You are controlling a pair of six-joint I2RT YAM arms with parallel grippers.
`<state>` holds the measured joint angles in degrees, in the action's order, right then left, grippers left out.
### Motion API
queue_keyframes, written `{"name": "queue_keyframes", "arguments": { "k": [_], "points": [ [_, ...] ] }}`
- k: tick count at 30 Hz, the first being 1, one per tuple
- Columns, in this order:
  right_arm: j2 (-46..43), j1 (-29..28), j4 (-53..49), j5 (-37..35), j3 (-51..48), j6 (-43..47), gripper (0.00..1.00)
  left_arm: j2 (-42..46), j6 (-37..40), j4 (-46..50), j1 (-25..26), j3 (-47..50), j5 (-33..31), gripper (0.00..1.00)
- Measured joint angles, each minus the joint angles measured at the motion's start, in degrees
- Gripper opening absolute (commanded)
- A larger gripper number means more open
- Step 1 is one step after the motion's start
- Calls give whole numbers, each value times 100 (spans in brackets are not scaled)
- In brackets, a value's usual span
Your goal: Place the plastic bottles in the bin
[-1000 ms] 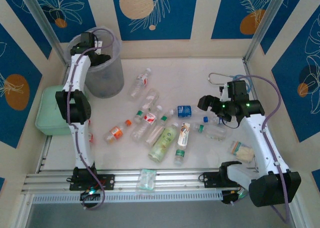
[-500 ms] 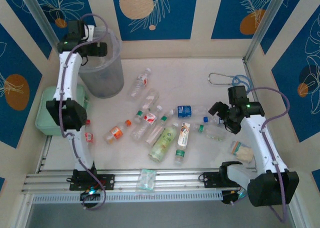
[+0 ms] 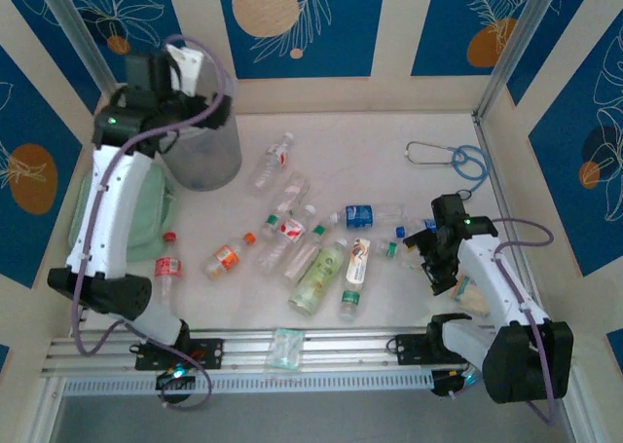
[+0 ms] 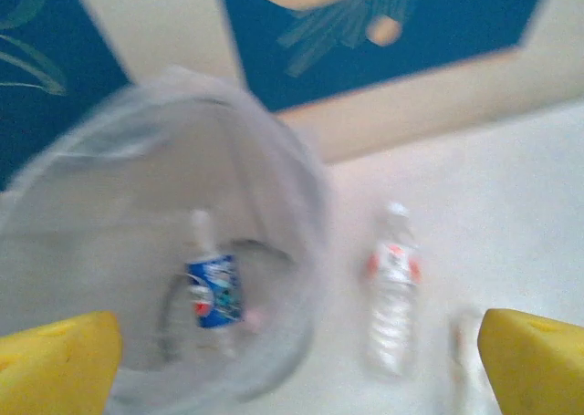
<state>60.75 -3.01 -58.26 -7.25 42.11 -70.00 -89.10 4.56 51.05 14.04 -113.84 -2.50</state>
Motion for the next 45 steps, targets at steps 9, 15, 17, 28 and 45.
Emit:
{"name": "queue_keyframes", "arguments": {
  "k": [9, 15, 17, 28, 45],
  "points": [
    [210, 254, 973, 111, -404, -660, 99, 1117, -743, -901, 789, 3075, 957, 100],
    [476, 531, 1421, 107, -431, -695, 99, 1394, -922, -1110, 872, 3495, 1298, 100],
    [627, 684, 1565, 98, -431, -660, 99, 1394, -922, -1143, 896, 3493, 1340, 100],
    [1150, 1143, 2120, 146, -525, -466, 85, 1130, -1034, -1272, 1145, 3493, 1478, 100],
    [-173, 1091, 1298, 369, 444, 402, 37, 658, -1434, -1915, 1537, 3508, 2505, 100]
  ]
}}
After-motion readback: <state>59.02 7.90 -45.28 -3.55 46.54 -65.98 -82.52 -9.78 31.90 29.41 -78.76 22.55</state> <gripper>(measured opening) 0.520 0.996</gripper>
